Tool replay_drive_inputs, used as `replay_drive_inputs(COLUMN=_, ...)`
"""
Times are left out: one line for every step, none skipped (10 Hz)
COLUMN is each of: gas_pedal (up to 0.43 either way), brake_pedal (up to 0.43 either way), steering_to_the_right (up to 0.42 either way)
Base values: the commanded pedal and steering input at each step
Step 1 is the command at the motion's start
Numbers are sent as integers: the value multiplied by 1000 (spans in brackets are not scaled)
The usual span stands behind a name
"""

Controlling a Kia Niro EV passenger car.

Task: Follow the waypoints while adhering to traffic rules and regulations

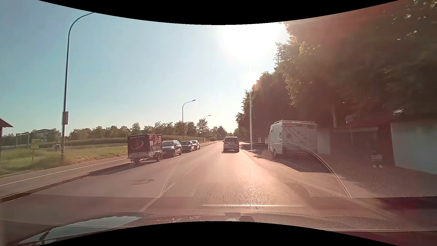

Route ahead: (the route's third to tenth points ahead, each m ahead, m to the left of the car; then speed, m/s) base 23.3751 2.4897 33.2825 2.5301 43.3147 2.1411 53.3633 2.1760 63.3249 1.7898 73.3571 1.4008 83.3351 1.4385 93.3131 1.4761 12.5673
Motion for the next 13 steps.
replay_drive_inputs(gas_pedal=79, brake_pedal=6, steering_to_the_right=4)
replay_drive_inputs(gas_pedal=67, brake_pedal=6, steering_to_the_right=5)
replay_drive_inputs(gas_pedal=67, brake_pedal=6, steering_to_the_right=6)
replay_drive_inputs(gas_pedal=59, brake_pedal=6, steering_to_the_right=6)
replay_drive_inputs(gas_pedal=59, brake_pedal=6, steering_to_the_right=7)
replay_drive_inputs(gas_pedal=59, brake_pedal=6, steering_to_the_right=8)
replay_drive_inputs(gas_pedal=59, brake_pedal=0, steering_to_the_right=8)
replay_drive_inputs(gas_pedal=59, brake_pedal=6, steering_to_the_right=8)
replay_drive_inputs(gas_pedal=59, brake_pedal=6, steering_to_the_right=8)
replay_drive_inputs(gas_pedal=59, brake_pedal=6, steering_to_the_right=8)
replay_drive_inputs(gas_pedal=59, brake_pedal=6, steering_to_the_right=8)
replay_drive_inputs(gas_pedal=59, brake_pedal=6, steering_to_the_right=8)
replay_drive_inputs(gas_pedal=67, brake_pedal=6, steering_to_the_right=8)
